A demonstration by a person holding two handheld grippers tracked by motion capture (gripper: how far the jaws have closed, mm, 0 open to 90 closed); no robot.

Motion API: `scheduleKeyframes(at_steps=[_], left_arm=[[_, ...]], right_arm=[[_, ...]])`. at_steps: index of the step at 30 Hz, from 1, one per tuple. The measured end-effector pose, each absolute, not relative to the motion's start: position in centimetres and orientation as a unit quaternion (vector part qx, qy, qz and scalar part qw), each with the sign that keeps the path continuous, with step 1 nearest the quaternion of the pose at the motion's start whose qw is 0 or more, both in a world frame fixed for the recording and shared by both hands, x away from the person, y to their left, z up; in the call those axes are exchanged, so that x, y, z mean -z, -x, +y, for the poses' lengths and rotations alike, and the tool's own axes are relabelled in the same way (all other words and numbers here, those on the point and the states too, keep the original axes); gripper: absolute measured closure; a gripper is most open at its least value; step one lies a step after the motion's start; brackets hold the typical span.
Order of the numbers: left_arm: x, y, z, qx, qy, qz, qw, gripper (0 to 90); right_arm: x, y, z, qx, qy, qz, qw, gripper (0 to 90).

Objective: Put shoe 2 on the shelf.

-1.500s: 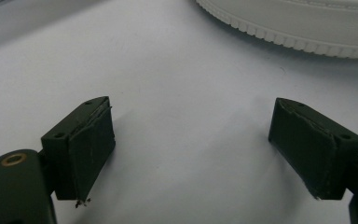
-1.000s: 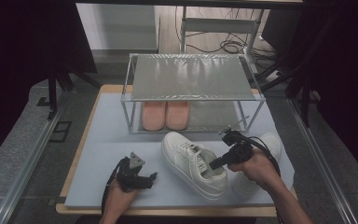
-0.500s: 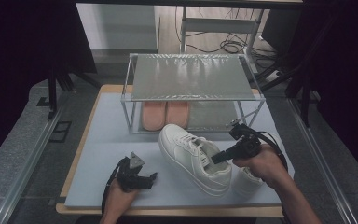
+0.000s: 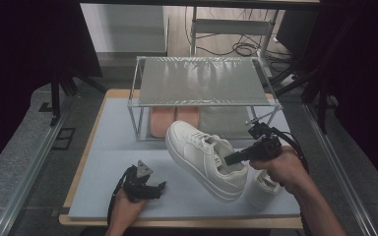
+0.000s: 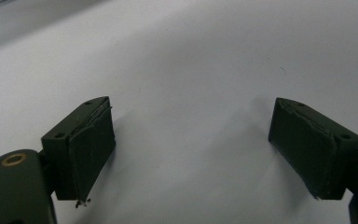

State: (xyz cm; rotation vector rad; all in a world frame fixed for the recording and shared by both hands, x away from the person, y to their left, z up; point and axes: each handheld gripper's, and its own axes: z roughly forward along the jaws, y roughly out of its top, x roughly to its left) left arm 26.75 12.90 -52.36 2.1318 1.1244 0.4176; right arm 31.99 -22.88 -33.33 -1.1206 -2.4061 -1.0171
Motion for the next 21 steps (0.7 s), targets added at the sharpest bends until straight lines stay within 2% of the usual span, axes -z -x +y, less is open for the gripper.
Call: scheduleKeyframes(at_steps=[21], left_arm=[[52.4,-26.7,12.9,-0.159,-0.818,0.434,0.343,14.4]], right_arm=[[29.9,-33.1,-21.2,0.418,0.373,-0.81,0.173,83.8]])
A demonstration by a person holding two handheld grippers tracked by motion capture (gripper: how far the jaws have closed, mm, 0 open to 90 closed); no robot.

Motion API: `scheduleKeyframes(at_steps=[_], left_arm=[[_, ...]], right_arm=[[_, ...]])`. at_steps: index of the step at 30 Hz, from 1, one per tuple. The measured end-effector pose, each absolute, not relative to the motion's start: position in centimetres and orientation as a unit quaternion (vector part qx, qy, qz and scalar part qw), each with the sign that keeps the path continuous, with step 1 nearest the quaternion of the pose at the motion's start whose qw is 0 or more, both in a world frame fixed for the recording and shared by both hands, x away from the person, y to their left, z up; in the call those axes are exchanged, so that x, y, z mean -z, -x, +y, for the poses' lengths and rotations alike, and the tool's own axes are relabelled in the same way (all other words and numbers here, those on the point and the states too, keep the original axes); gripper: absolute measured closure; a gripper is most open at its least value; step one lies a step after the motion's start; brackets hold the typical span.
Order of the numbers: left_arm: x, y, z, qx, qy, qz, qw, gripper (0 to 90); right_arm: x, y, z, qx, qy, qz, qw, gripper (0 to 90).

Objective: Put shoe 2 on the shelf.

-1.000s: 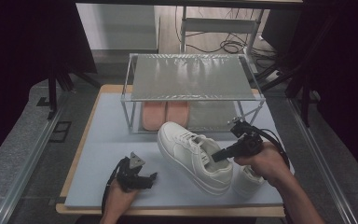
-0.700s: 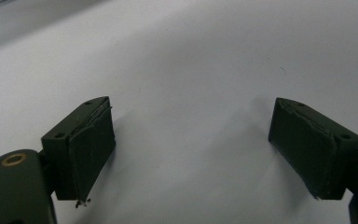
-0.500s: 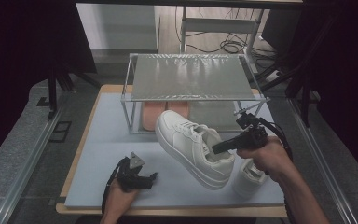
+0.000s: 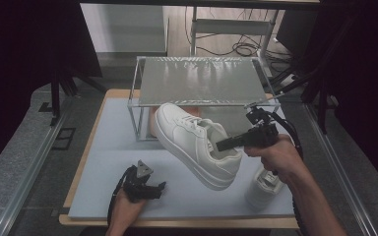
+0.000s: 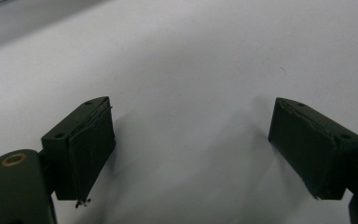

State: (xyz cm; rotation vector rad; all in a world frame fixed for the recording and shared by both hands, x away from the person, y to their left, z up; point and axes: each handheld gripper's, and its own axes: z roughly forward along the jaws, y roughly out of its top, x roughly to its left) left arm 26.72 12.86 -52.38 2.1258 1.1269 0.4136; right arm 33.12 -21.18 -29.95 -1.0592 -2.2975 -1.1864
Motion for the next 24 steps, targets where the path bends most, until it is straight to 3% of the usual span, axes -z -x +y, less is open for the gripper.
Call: scheduleKeyframes(at_steps=[24], left_arm=[[52.4,-26.7,12.8,-0.159,-0.817,0.434,0.345,14.5]], right_arm=[[28.6,-39.2,-19.3,0.475,0.445,-0.746,0.144,83.8]])
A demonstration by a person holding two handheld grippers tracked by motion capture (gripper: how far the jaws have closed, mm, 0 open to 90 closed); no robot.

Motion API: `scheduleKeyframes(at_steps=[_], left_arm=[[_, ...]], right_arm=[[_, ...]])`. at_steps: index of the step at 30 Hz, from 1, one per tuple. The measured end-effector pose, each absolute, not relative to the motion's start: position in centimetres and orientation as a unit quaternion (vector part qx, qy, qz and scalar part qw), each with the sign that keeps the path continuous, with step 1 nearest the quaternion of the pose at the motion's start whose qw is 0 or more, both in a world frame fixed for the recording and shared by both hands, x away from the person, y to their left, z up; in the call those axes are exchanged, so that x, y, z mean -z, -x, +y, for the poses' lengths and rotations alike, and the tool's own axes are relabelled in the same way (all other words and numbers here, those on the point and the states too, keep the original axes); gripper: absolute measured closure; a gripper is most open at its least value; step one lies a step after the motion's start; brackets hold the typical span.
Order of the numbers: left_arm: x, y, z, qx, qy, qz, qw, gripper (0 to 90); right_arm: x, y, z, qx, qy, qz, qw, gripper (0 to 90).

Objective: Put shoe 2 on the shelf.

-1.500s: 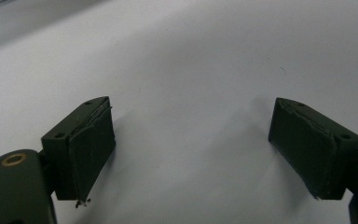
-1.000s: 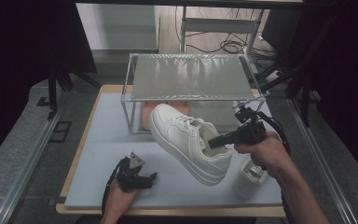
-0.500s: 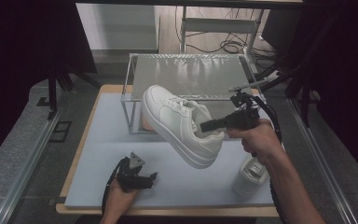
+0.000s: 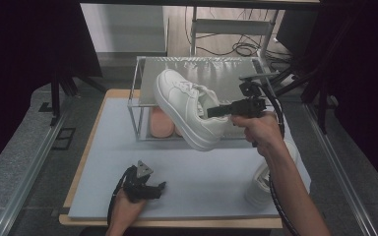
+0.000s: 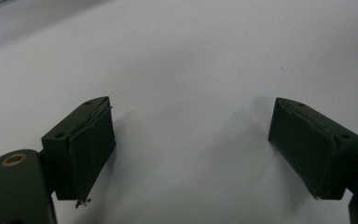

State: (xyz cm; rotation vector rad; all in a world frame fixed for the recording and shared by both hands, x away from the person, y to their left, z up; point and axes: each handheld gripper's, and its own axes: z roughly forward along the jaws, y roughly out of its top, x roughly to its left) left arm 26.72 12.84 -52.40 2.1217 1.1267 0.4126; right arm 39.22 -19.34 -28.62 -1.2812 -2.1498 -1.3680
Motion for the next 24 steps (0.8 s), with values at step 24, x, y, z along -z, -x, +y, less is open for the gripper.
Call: scheduleKeyframes(at_steps=[24], left_arm=[[52.3,-26.7,12.9,-0.161,-0.82,0.431,0.341,14.7]], right_arm=[[30.2,-47.0,-18.1,0.511,0.542,-0.662,0.087,83.6]])
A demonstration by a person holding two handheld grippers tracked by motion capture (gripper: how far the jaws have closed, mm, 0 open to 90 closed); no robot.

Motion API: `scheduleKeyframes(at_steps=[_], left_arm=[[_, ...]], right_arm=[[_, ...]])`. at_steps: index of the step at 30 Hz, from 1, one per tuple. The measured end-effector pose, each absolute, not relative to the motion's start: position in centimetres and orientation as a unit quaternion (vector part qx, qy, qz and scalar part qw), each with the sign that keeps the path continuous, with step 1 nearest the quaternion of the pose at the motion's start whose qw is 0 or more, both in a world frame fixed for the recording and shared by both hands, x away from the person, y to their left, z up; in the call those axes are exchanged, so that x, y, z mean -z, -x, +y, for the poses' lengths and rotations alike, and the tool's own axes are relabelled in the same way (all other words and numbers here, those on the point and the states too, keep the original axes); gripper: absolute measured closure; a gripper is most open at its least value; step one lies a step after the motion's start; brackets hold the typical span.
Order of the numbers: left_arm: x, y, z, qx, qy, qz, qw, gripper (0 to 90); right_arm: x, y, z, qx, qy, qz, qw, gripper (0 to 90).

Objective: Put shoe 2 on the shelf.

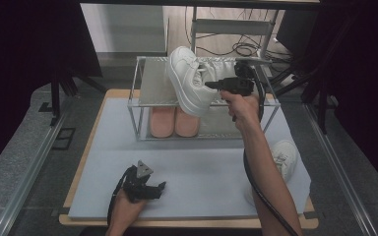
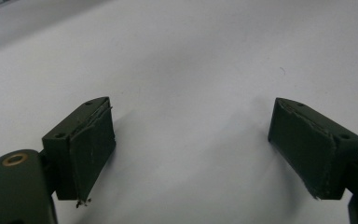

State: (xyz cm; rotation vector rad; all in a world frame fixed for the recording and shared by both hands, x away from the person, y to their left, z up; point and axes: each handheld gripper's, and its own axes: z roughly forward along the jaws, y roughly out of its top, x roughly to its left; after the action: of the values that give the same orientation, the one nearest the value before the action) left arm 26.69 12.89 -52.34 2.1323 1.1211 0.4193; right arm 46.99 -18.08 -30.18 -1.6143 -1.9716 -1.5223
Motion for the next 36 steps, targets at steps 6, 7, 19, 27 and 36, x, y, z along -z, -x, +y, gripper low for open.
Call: scheduleKeyframes(at_steps=[6,7,19,27,36], left_arm=[[52.4,-26.7,12.9,-0.161,-0.82,0.431,0.341,14.7],[52.4,-26.7,12.9,-0.161,-0.818,0.433,0.344,14.7],[52.4,-26.7,12.9,-0.162,-0.819,0.431,0.343,14.7],[52.4,-26.7,12.9,-0.162,-0.819,0.431,0.343,14.8],[52.4,-26.7,12.8,-0.163,-0.819,0.43,0.343,15.0]], right_arm=[[30.6,-48.6,-17.8,0.51,0.561,-0.648,0.075,83.5],[30.7,-48.8,-17.7,0.51,0.565,-0.645,0.073,83.6],[31.3,-50.8,-17.3,0.503,0.595,-0.625,0.054,83.1],[31.7,-51.6,-16.2,0.502,0.61,-0.612,0.04,82.2],[31.5,-51.4,-15.2,0.516,0.595,-0.616,0.023,70.5]])
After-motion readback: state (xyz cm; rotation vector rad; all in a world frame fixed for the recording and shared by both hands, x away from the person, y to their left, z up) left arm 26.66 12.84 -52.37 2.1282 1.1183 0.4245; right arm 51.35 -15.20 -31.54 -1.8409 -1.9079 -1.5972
